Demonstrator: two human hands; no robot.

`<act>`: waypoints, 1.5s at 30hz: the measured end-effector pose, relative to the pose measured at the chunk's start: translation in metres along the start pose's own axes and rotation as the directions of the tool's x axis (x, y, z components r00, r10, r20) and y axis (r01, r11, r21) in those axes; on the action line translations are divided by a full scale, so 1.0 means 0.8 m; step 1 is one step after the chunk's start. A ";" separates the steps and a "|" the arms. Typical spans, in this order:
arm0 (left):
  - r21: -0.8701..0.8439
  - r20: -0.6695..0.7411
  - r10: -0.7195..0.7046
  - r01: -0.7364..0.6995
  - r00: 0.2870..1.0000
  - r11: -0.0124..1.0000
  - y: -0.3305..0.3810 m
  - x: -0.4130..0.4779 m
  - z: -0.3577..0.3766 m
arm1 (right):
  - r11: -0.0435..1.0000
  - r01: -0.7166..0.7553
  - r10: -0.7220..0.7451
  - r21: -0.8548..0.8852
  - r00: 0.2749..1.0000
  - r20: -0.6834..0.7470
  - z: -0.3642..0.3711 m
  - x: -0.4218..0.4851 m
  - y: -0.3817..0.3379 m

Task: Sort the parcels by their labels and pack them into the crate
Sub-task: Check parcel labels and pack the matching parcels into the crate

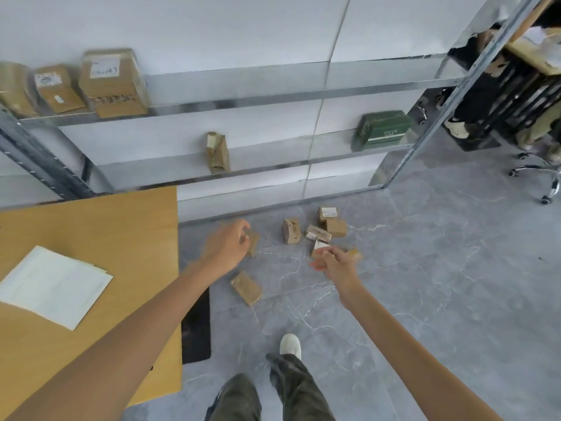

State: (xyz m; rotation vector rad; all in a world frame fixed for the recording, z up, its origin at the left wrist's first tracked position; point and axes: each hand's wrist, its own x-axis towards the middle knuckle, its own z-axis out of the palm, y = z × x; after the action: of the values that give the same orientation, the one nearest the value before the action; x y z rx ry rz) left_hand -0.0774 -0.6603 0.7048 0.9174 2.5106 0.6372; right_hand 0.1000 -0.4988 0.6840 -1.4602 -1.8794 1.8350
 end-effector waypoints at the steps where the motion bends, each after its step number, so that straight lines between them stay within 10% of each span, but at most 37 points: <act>1: -0.008 0.012 -0.031 0.031 0.999 0.999 -0.005 0.010 0.008 | 1.000 -0.029 0.029 -0.009 0.999 0.024 0.003 0.015 0.001; 14: 0.058 0.270 -0.514 0.519 0.814 0.853 -0.279 0.169 0.345 | 0.783 -0.593 0.622 -0.190 0.735 0.270 0.160 0.291 0.299; 29: -0.036 0.456 -0.537 0.617 0.710 0.786 -0.602 0.369 0.729 | 0.606 -0.768 0.713 -0.205 0.411 0.569 0.377 0.622 0.677; 45: -0.588 0.033 -0.457 0.387 0.889 0.710 -0.124 0.331 0.189 | 0.955 -0.175 0.088 0.240 0.939 0.333 0.082 0.400 0.049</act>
State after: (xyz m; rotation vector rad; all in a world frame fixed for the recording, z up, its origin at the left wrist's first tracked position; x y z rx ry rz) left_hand -0.2389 -0.5070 0.4745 0.0662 2.2619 1.2233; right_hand -0.0905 -0.3326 0.4736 -1.2882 -1.5969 2.4057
